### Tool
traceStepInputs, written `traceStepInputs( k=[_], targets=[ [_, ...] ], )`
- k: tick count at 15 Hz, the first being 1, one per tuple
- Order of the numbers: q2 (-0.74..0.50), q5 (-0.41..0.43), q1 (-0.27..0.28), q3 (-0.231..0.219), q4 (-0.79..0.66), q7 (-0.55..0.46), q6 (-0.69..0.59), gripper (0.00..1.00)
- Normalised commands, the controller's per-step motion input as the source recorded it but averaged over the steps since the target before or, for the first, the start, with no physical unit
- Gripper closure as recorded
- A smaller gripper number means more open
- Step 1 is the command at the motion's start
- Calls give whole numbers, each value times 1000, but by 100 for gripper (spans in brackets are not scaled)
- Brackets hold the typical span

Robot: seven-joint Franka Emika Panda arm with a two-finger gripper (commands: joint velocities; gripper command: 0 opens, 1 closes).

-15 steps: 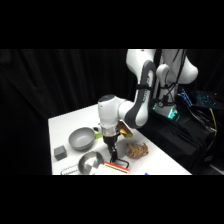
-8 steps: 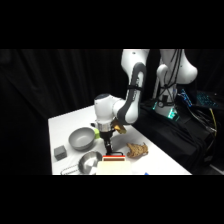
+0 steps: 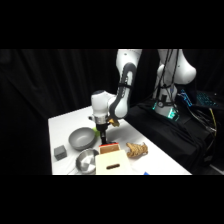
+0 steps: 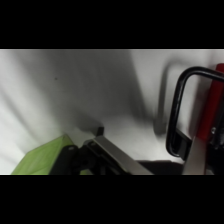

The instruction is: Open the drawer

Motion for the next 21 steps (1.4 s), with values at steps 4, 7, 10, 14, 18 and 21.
traceStepInputs(
  k=[4, 7, 10, 14, 18, 21],
  targets=[
    [-260, 44, 9, -74, -170, -141, 77, 0],
    [-368, -17, 108, -125, -212, -60, 7, 0],
    [-413, -68, 149, -138, -210, -34, -131, 0],
    [-484, -78, 127, -128, -152, -22, -436, 0],
    [-501, -126, 140, -175, -13, 73, -556, 0],
    [-350, -211, 154, -162, 110, 182, -464, 0]
  ],
)
